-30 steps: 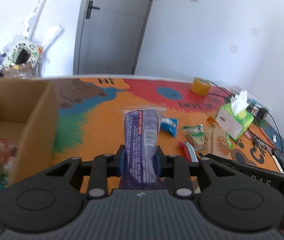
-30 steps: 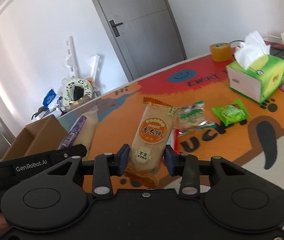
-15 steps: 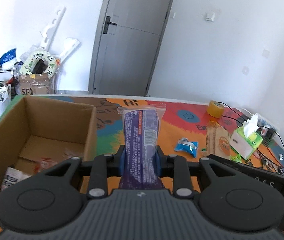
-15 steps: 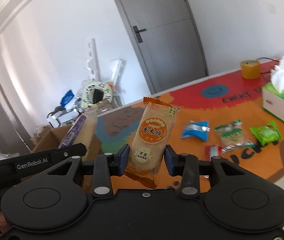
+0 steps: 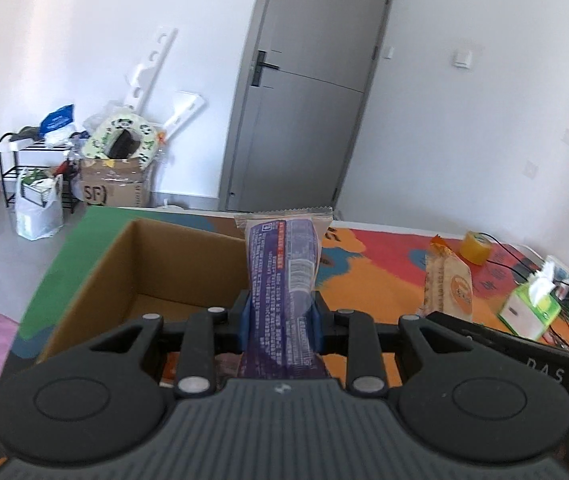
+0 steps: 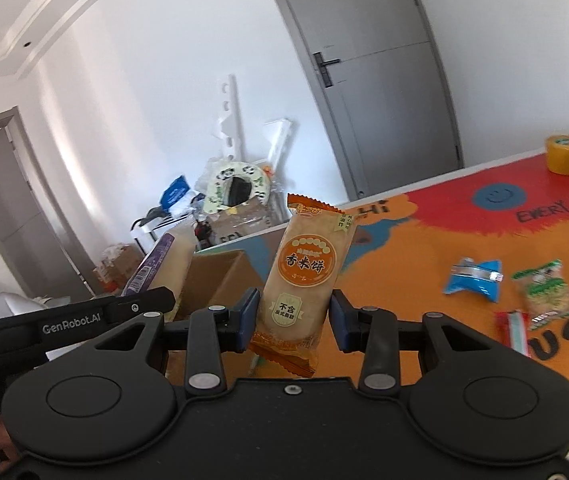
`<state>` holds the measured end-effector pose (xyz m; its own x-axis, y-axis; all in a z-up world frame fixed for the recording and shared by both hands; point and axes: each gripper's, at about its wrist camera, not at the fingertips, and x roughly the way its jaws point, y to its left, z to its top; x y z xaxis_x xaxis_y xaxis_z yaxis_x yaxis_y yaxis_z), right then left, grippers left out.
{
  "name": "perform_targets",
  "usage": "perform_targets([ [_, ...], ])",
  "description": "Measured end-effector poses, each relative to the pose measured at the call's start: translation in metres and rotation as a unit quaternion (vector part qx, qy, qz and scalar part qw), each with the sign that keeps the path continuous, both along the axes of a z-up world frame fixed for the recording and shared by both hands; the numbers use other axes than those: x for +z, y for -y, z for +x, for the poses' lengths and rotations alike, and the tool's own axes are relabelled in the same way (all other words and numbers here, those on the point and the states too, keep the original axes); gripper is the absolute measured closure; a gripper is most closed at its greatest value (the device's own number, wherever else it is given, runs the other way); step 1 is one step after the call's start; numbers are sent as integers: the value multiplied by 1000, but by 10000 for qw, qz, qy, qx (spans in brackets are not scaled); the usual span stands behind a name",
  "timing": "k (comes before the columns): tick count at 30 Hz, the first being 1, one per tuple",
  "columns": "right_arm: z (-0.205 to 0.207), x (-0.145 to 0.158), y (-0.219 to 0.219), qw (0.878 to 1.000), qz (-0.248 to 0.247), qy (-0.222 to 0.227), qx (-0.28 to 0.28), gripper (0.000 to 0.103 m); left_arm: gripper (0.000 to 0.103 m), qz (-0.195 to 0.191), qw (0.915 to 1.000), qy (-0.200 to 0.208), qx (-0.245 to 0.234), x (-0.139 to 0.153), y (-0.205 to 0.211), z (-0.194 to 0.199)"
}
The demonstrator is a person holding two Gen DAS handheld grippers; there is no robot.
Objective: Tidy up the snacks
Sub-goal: 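Carry both held packs over the cardboard box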
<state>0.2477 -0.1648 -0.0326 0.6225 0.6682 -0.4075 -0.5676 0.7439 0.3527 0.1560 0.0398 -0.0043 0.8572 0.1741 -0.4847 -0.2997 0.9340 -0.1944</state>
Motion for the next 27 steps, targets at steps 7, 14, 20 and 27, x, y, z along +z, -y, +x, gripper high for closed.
perform_targets([
  [7,-2,9,-31,9996,-45,127,266,64,75,-12,9996,37,266,5,-28,-7],
  [14,-3,13,-59,9986,-122,178,488,64,75,-37,9990,-26,443,2,-54,-7],
  [20,-6,13,-75,9980,-217,180,565,64,75,-118,9984,-129,535,-7,-71,-4],
  [27,-9,12,-89,9975,-366,153,592,64,72,-140,9971,-130,732,-9,-83,-5],
])
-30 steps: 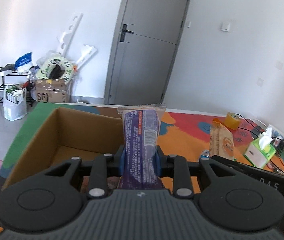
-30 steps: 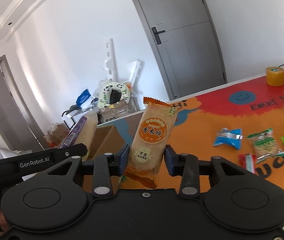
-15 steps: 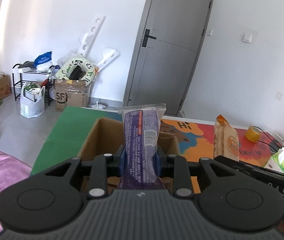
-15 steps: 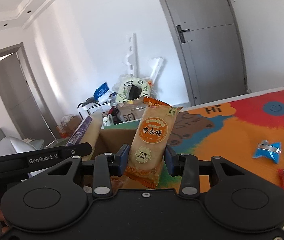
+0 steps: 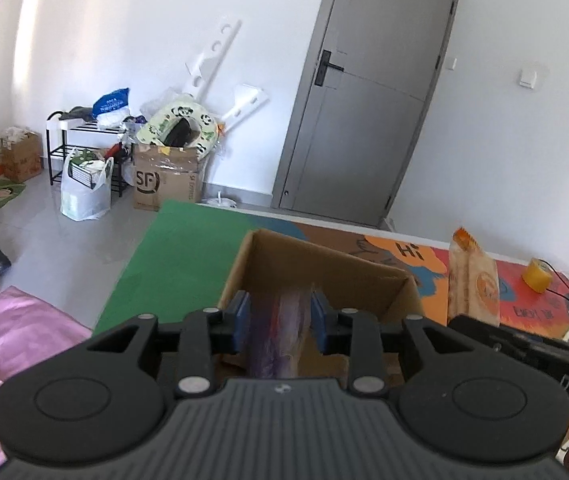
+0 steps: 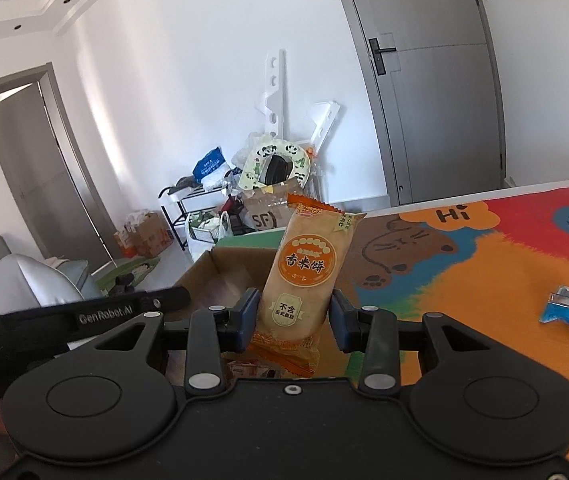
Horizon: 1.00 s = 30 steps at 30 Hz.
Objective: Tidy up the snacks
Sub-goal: 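Carry both held packs over the cardboard box, then open both grippers to release the packs into the box, then move both open tools back over the remaining snacks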
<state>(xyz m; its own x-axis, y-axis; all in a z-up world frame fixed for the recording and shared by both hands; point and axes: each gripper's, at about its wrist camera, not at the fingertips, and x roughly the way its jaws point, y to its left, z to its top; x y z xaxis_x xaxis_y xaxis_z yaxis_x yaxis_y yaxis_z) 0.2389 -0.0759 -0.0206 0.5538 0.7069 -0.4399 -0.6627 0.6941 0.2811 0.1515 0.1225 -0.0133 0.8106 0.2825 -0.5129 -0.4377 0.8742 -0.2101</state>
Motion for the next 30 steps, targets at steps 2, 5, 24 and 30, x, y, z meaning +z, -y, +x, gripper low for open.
perform_targets([
  [2,0,-1,-3,10000,-42,-23,11,64,72,-27,10000,32,30,1,-3,-3],
  [5,2,-3,-8,9999,-79,-67,32,64,72,-105,9999,73,112,1,-8,-8],
  [24,1,2,-32,9997,-139,-186,121,65,67,-309,9990,239,224,8,-20,-27],
  [30,-5,3,-13,9996,-171,-228,-48,60,57,-291,9993,198,129,9,-11,-25],
])
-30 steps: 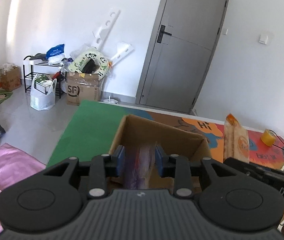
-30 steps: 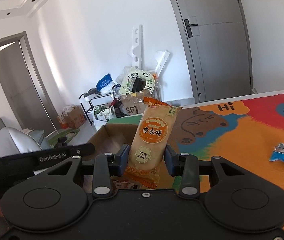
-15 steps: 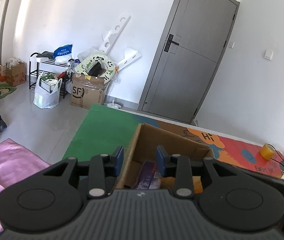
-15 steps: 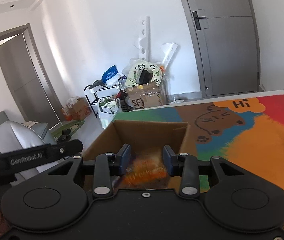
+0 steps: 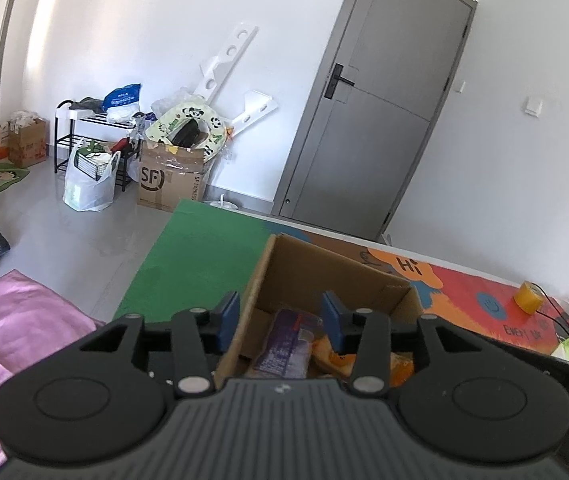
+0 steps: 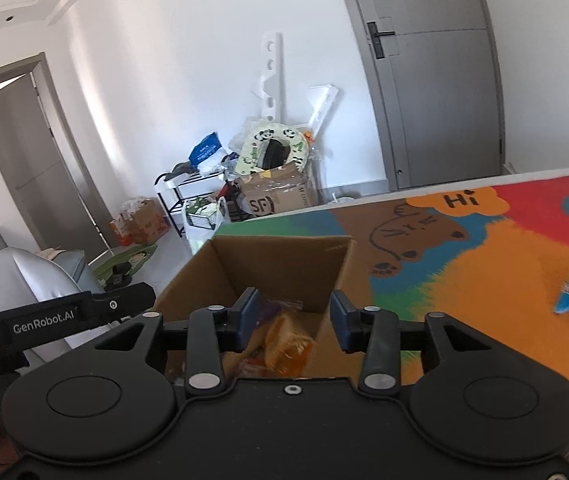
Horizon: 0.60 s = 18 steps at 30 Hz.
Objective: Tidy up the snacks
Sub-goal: 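Move both open tools back over the remaining snacks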
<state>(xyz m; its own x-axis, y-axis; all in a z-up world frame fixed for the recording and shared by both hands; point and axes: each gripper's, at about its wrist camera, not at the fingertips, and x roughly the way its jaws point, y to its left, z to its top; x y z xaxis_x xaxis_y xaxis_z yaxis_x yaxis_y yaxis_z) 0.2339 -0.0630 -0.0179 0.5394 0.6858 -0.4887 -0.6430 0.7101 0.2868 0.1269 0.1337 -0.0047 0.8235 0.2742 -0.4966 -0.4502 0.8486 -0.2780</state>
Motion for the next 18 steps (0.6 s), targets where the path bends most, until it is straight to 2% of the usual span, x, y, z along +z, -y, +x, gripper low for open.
perform_targets([
  [6,-2,-1,20,9998,19,-123,-172,54,44,52,9998,-17,-189,2,18,4],
  [10,-3,-2,36,9994,44,-159,-307,36,30,52,9994,-62,-328,0,30,7],
  [14,0,-6,56,9985,91,-223,-496,23,27,42,9989,-189,-428,-3,43,14],
  [18,2,-9,79,9969,192,-277,-709,6,24,41,9984,-307,-480,-5,54,20],
])
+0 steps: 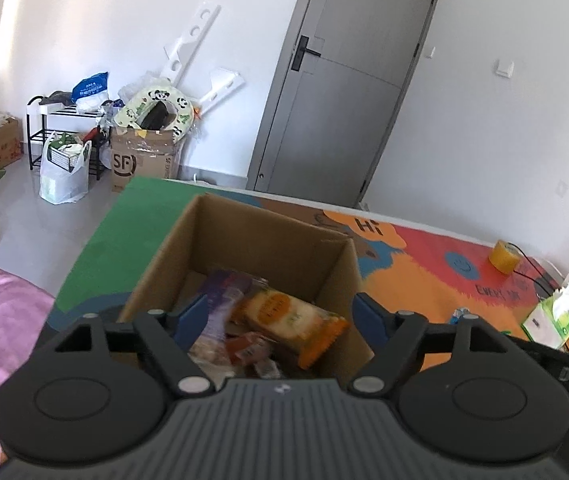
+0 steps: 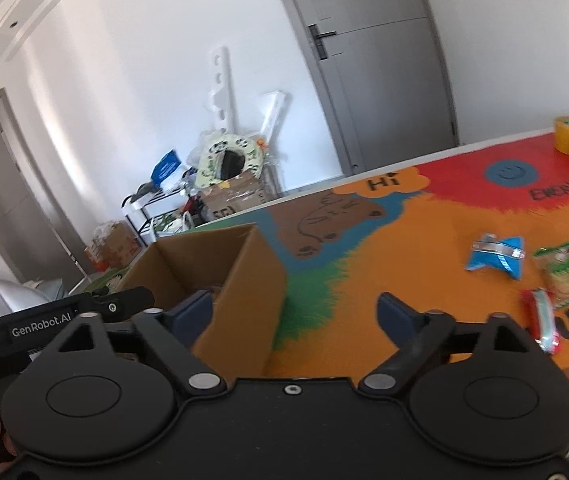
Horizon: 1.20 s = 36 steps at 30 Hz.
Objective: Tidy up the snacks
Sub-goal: 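Move both open tools back over the remaining snacks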
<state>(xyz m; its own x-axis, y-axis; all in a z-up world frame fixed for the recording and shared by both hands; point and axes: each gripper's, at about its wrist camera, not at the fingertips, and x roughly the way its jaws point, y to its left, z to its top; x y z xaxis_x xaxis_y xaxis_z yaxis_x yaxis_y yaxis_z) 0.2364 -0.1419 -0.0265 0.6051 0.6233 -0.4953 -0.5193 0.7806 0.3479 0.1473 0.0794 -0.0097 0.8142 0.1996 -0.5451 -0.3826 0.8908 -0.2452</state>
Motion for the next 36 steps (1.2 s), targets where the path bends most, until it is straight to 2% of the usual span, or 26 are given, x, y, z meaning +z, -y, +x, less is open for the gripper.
perform_targets([
  [4,2,-3,20,9998,3,29,-204,0,17,83,9999,-5,-100,1,20,5],
  [18,15,-21,92,9957,-69,-63,-925,0,16,203,9976,-39,-662,0,80,32],
  [36,29,-38,169,9870,25,-260,-1585,0,16,125,9917,-184,-1267,-19,139,71],
])
